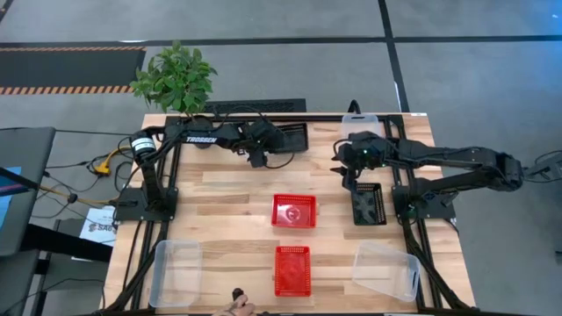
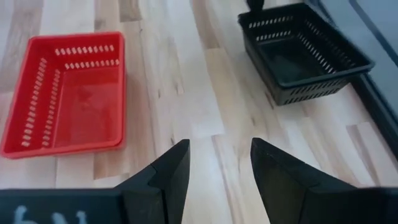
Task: Stack baskets by color
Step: Stack the top left black bin on top of the top right black bin
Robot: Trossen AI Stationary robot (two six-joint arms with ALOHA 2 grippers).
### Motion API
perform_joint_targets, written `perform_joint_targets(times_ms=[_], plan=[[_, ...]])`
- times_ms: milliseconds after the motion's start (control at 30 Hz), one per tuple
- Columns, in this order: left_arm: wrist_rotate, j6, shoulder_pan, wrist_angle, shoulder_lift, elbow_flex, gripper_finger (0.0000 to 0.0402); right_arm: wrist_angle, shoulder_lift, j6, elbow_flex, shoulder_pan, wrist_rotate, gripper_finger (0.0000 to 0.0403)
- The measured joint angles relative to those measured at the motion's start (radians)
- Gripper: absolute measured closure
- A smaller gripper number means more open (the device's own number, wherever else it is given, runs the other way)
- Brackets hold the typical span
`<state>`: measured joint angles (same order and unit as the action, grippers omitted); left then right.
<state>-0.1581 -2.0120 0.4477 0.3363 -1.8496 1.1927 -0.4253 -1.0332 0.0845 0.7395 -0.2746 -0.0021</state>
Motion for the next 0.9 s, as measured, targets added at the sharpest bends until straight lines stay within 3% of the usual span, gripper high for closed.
perform_joint_targets(times_ms=[600, 900], plan=[[-0.008, 0.054, -0.004, 0.019, 0.0, 0.042, 0.0399, -0.001, 0.0, 0.002, 0.0, -0.023, -0.001, 0.0212], [-0.005, 0.156, -0.004, -0.002, 0.0, 0.042, 0.0333, -0.004, 0.0, 0.003, 0.0, -0.022, -0.001, 0.0212]])
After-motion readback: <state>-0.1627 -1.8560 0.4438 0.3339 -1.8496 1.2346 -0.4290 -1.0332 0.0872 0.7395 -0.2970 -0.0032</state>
